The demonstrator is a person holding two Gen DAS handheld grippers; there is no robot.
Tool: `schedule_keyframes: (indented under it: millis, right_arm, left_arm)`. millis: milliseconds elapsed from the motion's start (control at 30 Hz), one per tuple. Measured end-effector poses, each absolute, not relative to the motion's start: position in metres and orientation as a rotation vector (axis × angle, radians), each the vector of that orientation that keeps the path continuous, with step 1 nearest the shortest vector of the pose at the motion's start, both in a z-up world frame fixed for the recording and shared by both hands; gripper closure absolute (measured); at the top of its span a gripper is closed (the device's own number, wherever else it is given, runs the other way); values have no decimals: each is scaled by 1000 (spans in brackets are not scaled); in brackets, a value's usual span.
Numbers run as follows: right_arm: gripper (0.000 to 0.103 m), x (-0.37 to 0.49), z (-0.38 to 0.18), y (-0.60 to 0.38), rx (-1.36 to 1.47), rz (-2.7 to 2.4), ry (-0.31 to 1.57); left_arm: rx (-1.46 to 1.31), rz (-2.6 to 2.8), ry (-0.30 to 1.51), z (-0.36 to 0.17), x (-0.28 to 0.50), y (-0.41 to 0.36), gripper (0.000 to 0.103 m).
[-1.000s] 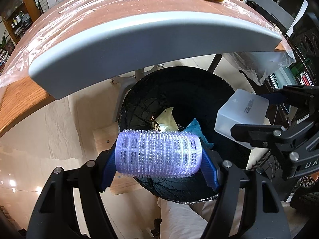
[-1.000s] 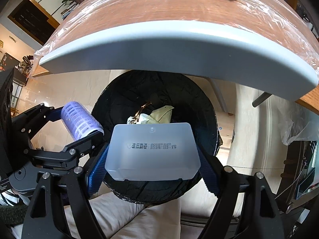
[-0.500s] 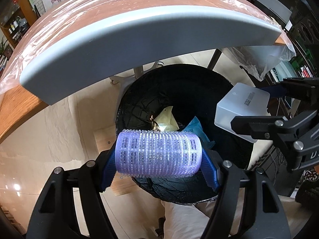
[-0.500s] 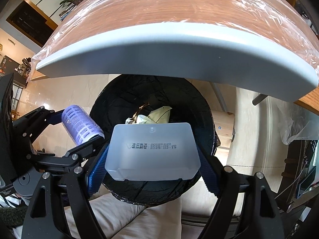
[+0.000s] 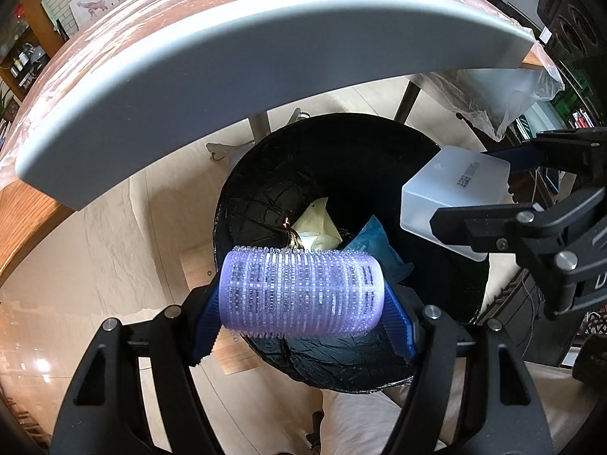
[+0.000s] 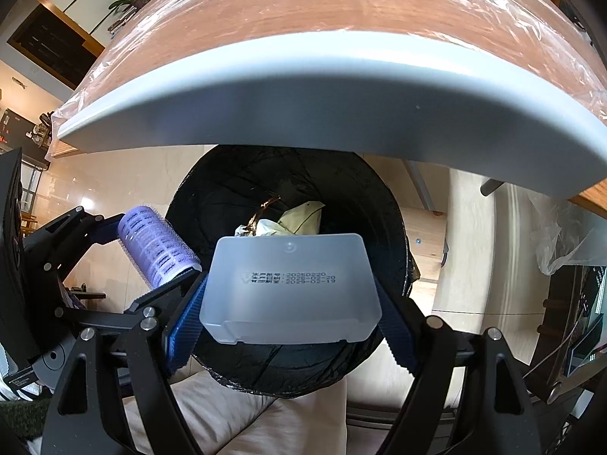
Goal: Collect trash
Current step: 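Carry the hair roller in the left tool and white lid in the right tool over the bin, then open both tools to drop the roller and lid into the bin, then move both tools back over the table toward the remaining items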
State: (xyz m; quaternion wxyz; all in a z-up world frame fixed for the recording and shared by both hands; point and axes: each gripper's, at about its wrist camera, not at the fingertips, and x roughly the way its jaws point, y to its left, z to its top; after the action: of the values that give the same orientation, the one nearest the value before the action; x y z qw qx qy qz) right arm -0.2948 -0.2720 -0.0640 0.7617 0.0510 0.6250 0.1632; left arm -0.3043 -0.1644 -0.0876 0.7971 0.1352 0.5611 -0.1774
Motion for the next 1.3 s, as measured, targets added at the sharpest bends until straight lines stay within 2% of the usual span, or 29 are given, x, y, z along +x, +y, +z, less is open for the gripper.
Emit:
schedule_keyframes:
  millis: [667,733,900,1167,1267,1300]
  right_arm:
    - [22,-291,-66,-270,126,354,1364]
    - [18,-291,-66,-271,140,348,1365]
    - [17,-296,-57,-276,151,343,1340]
    - [17,-314,-6,-295,172,327,1219]
    - [11,-319,29,-304,149,305,1117]
    - [8,-319,41,-307,132,287,1072]
  left_arm:
    - [296,-416,1188,-88,-302,-167,30]
    - [289,-409,1177,-87,-302,-165,17]
    - [221,-422,1170,-81,-303,-155,17]
    - [170,-420,1091,-41,-315,-137,17]
    - [155,-426,1013,-10,-320,-137,17]
    - [148,-427,980,2,-320,-137,14]
